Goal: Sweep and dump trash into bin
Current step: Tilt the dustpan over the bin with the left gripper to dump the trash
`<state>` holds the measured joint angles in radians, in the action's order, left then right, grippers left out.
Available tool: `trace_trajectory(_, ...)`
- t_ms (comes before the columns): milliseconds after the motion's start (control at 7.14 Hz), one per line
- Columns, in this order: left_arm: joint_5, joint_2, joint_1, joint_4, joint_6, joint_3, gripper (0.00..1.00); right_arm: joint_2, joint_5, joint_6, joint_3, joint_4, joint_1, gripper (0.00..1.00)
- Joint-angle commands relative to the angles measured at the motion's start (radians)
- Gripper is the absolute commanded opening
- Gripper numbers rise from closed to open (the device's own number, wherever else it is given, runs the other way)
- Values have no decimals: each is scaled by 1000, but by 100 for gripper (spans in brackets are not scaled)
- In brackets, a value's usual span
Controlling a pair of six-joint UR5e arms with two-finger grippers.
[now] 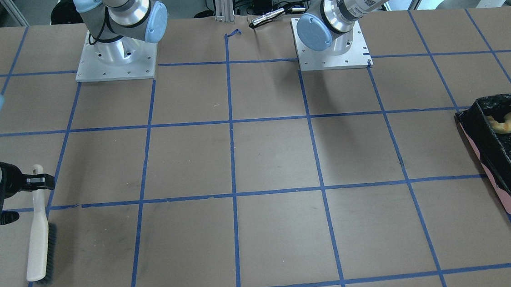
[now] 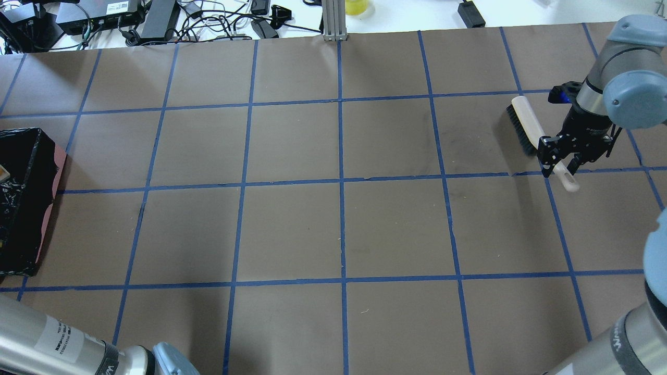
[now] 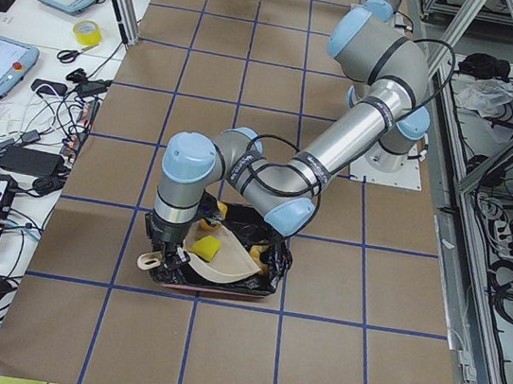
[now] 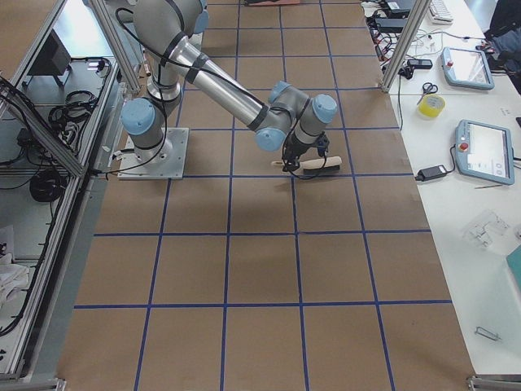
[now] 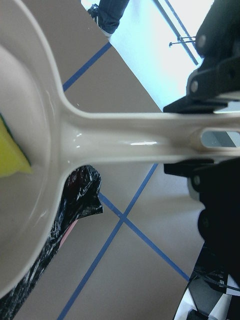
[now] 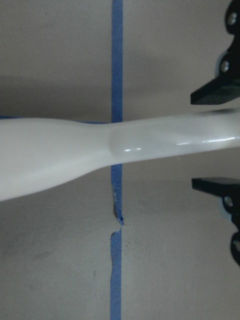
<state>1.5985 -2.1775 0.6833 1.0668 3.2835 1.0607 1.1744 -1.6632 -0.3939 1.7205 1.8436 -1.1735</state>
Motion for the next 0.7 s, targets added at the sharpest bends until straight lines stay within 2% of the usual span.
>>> trace_trajectory(0,-8,2,2,-87,59,8,12,4,8,6,1,0,0,64)
trace_trajectory(420,-3,73,13,-189,74,132,12,75,14,3,-18,6,0,98)
trace_trajectory(560,-3,109,13,-258,77,212,11,117,34,4,-34,11,0,100)
